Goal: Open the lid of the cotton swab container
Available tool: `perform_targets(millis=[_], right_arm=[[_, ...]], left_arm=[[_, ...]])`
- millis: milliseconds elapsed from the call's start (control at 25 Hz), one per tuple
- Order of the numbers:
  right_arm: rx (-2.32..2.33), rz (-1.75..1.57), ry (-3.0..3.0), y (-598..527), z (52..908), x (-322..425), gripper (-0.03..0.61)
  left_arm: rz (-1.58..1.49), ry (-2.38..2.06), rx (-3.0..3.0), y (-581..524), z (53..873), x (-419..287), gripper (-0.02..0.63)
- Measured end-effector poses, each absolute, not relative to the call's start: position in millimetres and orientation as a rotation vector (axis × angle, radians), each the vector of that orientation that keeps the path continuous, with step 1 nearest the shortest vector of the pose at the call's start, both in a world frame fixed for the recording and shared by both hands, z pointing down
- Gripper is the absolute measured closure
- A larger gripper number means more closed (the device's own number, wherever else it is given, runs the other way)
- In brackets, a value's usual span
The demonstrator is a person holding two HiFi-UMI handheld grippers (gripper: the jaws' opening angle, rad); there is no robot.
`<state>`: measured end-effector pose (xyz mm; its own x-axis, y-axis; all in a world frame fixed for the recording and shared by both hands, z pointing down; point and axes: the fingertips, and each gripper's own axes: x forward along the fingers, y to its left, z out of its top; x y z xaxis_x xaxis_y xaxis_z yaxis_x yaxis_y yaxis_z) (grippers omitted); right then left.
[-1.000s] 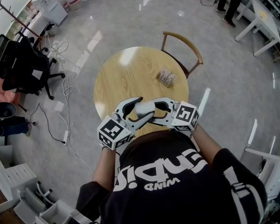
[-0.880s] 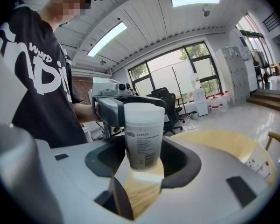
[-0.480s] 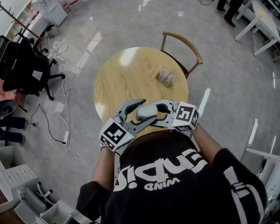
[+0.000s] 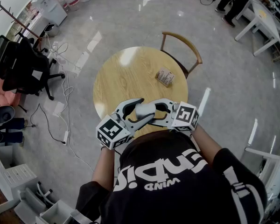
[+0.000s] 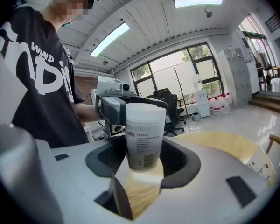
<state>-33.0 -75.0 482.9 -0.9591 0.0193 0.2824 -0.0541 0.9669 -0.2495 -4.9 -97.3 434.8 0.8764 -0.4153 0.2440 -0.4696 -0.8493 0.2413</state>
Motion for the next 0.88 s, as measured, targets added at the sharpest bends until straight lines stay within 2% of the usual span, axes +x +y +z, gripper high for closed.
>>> perform_targets(millis=[400, 600, 880], right_arm=[[0.003, 0.393, -2.836, -72.5, 480.6, -28.5, 0.360], [0.026, 0.223, -2.790, -72.3, 488.0, -28.3, 0.362], [0.019, 0.193, -2.777, -71.3, 489.8, -28.7, 0.362]], left_arm=[[0.251, -0.598, 2.652, -97.5, 435.3, -3.2, 0.342], [0.161, -0.572, 2.531, -100.9, 435.1, -4.6, 0.345], [0.135, -0.545, 2.471, -101.2, 436.1, -6.3, 0.345]])
